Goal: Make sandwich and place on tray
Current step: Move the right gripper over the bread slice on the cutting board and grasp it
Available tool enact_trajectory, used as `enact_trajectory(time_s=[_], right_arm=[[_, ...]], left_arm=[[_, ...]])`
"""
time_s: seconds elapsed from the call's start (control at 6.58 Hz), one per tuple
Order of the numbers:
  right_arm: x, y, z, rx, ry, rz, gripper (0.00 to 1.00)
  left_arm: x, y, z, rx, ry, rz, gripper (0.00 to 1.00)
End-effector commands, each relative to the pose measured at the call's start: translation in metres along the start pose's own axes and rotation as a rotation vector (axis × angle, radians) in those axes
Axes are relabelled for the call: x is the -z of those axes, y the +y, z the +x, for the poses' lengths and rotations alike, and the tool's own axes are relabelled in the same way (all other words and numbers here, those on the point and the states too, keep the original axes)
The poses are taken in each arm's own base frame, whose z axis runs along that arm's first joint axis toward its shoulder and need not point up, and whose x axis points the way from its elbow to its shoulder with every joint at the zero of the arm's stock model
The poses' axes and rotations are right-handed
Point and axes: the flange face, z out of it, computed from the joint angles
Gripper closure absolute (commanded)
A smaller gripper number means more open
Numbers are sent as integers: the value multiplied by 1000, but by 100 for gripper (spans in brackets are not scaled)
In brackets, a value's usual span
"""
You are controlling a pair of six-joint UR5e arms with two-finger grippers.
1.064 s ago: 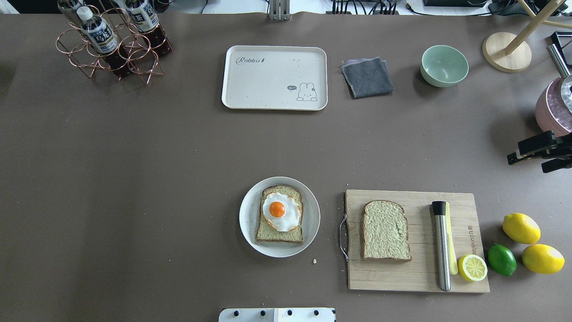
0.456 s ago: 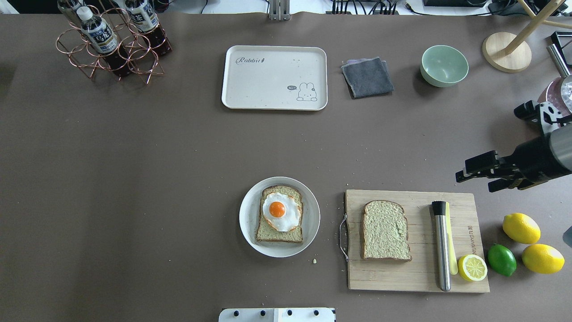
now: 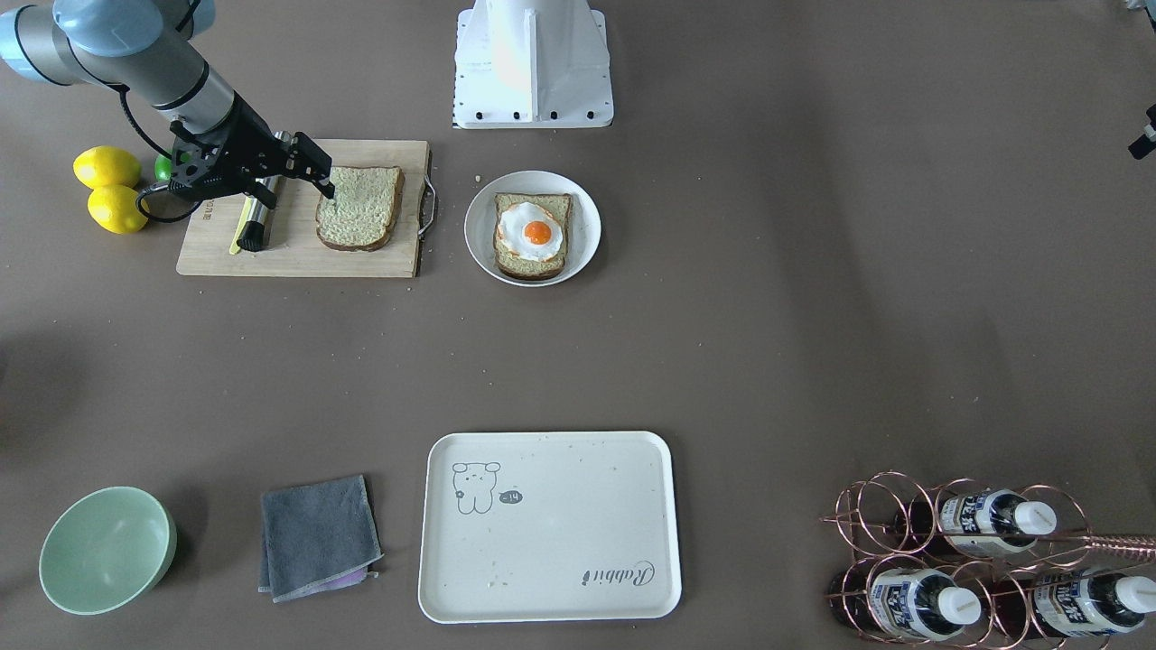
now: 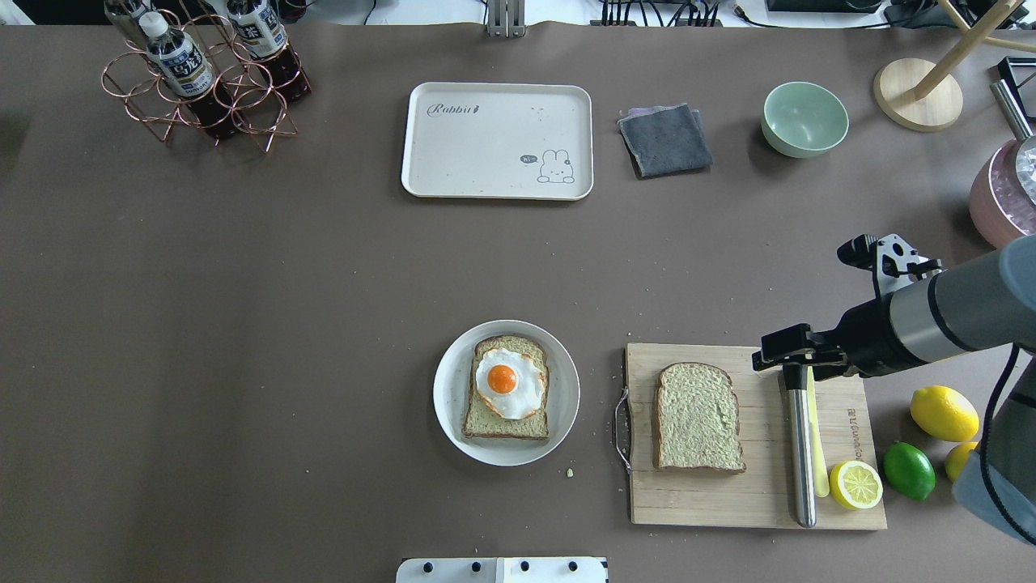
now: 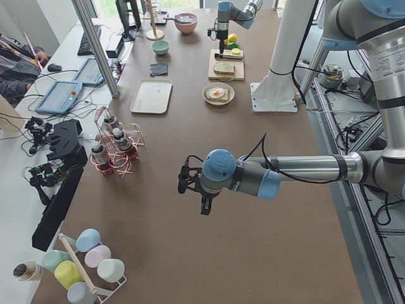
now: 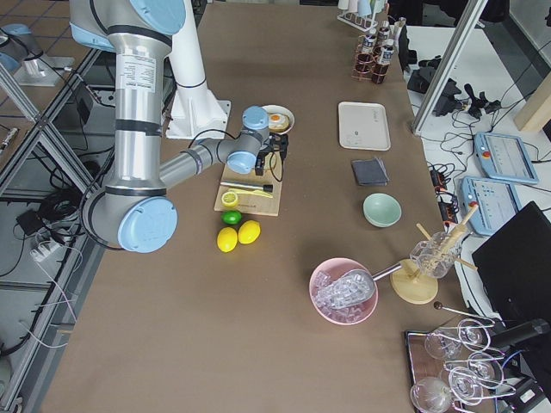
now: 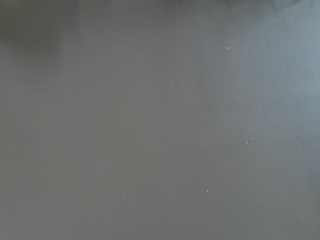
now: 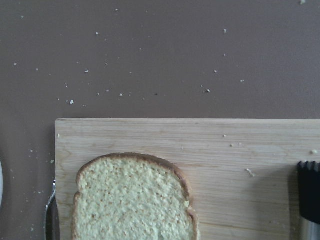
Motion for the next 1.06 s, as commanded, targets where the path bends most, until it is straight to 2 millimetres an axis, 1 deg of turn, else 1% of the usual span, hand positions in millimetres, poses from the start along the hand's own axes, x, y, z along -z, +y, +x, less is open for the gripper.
enact_trajectory(time_s=[0.0,0.3,0.46,0.61,0.76,0.91], right_arm=[[-15,13,-3,5,11,-24,7],[-26,13,4,1,31,-34,8],[-30,13,4,3,35,-36,9],[-33,12,0,-2,32,-36,17],[-33,11,-5,-35,25,-32,42],[-35,11,-3,-43,29,-33,77]], left_arm=[[-1,0,-1,5,-3,-2,2],[-2,0,-1,12,-3,-4,2],[-2,0,-1,12,-3,-4,2],[-2,1,-2,14,-4,-5,2],[-2,0,-1,11,-3,-5,2],[-2,0,-1,11,-2,-5,2]])
